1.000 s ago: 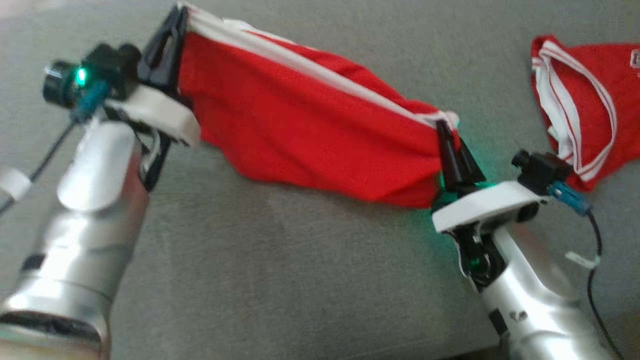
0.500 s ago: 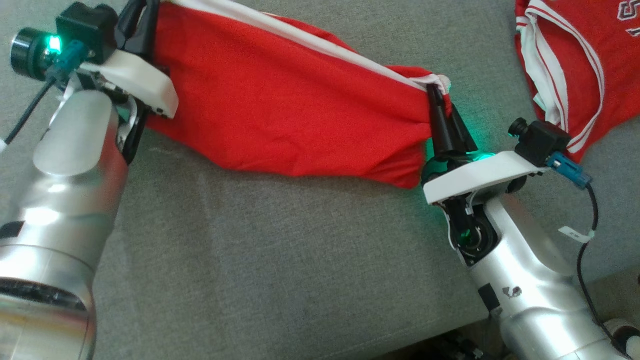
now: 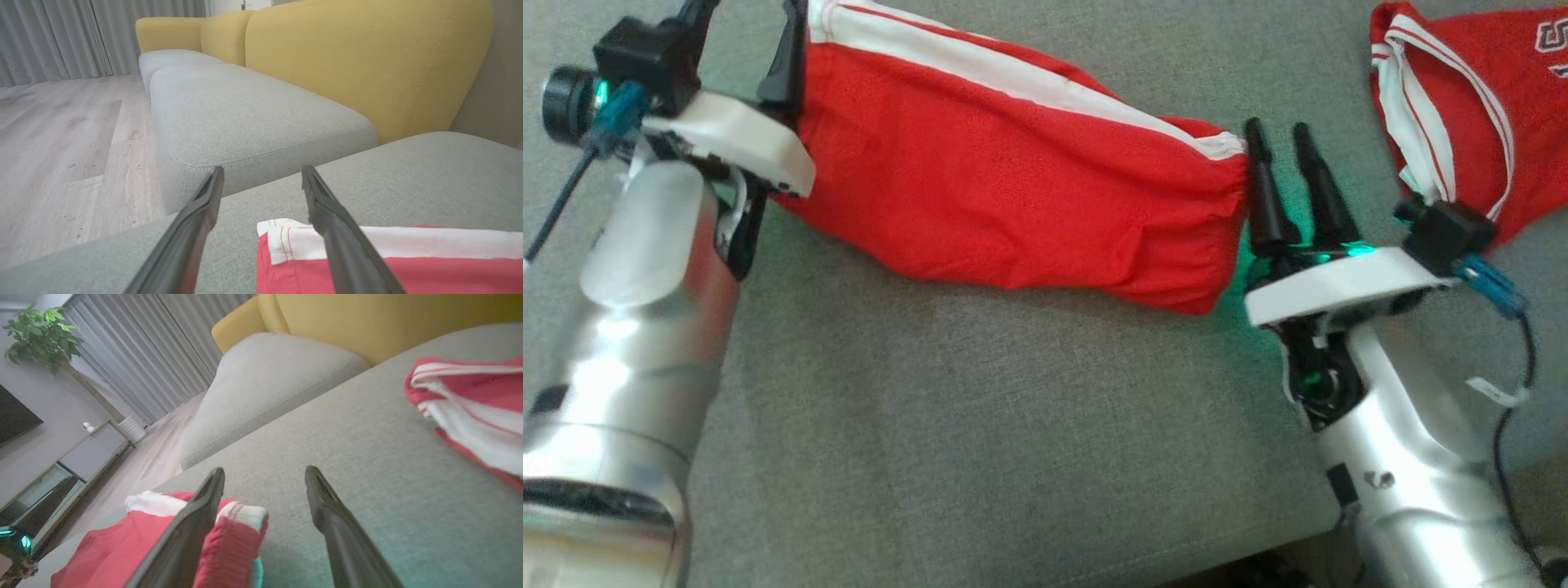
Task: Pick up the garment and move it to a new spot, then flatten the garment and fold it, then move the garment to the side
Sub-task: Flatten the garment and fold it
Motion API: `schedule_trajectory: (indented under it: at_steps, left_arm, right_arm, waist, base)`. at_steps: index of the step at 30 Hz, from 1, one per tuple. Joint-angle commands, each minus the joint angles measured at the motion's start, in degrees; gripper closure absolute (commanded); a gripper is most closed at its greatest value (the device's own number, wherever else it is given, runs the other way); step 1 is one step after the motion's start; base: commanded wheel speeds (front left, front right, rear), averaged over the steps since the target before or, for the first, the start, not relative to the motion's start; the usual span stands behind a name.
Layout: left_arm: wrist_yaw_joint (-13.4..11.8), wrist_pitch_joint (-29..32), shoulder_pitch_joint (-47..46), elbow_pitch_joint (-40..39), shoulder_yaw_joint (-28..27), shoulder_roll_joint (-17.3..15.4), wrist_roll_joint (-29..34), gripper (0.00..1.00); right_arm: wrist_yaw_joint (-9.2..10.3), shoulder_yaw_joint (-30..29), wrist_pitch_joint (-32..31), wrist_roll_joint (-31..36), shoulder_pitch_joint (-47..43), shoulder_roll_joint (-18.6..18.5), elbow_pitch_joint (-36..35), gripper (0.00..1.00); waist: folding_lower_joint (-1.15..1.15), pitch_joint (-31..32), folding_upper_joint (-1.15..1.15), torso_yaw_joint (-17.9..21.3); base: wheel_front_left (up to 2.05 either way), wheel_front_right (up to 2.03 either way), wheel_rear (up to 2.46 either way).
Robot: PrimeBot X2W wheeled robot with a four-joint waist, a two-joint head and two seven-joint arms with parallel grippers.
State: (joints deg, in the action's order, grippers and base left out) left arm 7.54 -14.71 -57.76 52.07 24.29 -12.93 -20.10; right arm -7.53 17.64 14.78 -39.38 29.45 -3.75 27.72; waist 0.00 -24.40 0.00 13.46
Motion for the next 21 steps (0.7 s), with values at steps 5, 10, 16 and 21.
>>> schedule_trajectory:
  at_steps: [5, 10, 16, 21]
  left_arm:
    - [-0.65, -0.29, 4.34, -4.31, -5.17, -0.07, -0.24, 0.0]
    - [-0.37, -0.29, 8.72, -5.1, -7.27, 1.69, -0.83, 0.0]
    - [-0.1, -0.29, 10.52, -1.76, -5.86, 3.29, -2.35, 0.0]
    - [-0.07, -0.24, 8.76, 2.82, -1.55, 3.3, -4.69, 0.0]
  right_arm:
    - [0.04, -6.64, 0.22, 9.02, -3.85, 0.87, -4.66, 0.0]
    - [0.04, -12.06, 0.22, 17.44, -6.03, 0.87, -7.36, 0.0]
    - [0.04, -15.44, 0.22, 23.57, -8.04, 0.87, -9.07, 0.0]
    - [0.04, -17.34, 0.22, 26.72, -8.87, 0.87, -9.31, 0.0]
  waist:
    - [0.0, 1.73, 0.0, -1.06]
    - [0.0, 3.07, 0.0, -1.8]
    - [0.0, 3.3, 0.0, -1.94]
    - [0.0, 2.45, 0.0, -1.62]
  base:
    - [0.0, 0.0, 0.0]
    - [0.0, 0.0, 0.0]
    - [0.0, 0.0, 0.0]
    - [0.0, 0.0, 0.0]
